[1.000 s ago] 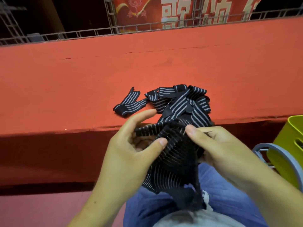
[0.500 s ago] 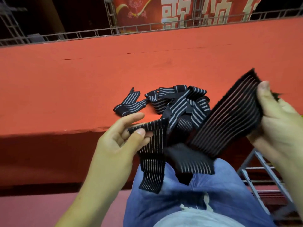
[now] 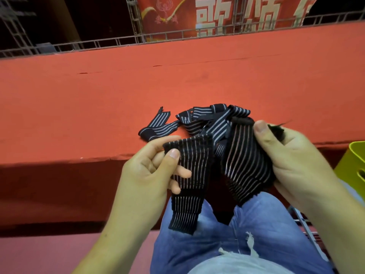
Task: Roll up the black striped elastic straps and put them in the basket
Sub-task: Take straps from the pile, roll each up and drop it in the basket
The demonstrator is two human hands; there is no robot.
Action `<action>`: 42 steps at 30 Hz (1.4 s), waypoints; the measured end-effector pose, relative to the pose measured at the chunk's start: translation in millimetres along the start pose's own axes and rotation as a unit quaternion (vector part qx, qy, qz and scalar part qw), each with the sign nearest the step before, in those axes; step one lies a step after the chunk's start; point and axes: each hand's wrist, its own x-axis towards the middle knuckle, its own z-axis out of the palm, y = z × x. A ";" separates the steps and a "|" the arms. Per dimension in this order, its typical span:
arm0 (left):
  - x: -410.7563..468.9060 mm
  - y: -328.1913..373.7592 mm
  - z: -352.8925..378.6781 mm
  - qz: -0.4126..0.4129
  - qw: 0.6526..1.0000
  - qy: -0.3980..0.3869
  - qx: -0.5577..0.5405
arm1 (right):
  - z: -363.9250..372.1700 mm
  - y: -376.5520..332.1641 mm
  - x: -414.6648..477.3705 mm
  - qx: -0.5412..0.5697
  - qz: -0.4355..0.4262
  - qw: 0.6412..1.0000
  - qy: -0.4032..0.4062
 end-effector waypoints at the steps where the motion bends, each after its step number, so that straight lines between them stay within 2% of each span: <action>1: 0.2 0.3 0.2 0.006 1.000 0.001 -0.006 | 5.9 -7.6 2.7 -0.014 -0.002 1.000 0.007; 4: 3.0 -6.5 0.9 0.006 1.000 0.009 -0.028 | 5.6 -6.9 -3.9 -0.038 -0.035 0.998 -0.044; 7: 2.6 -3.4 6.3 -0.001 0.998 -0.025 -0.066 | 8.8 -15.8 -9.3 -0.060 -0.041 0.990 -0.119; 14: 0.2 -2.8 10.1 0.007 0.999 -0.040 -0.024 | 28.1 -14.6 -21.6 -0.037 -0.023 0.976 -0.216; 16: 1.8 -3.2 6.5 0.020 0.999 -0.030 0.002 | 30.7 -14.1 -22.7 -0.045 -0.031 0.975 -0.214; 22: -4.1 -1.1 2.8 0.041 0.993 -0.105 0.028 | 31.8 -9.9 -20.8 -0.022 -0.017 0.980 -0.195; 25: -3.8 -2.4 4.2 0.025 0.994 -0.103 0.012 | 29.8 -10.9 -20.6 0.000 0.019 0.980 -0.197; 31: -3.5 -5.5 8.7 0.000 0.997 -0.067 -0.023 | 32.4 -18.7 -23.9 -0.133 -0.046 0.981 -0.132; 34: -3.1 -8.0 10.0 0.003 0.999 -0.048 -0.017 | 33.9 -18.7 -24.6 -0.107 -0.044 0.987 -0.110; 42: -5.9 -6.9 9.5 0.017 0.997 -0.081 -0.001 | 38.9 -20.3 -25.4 -0.065 -0.025 0.995 -0.070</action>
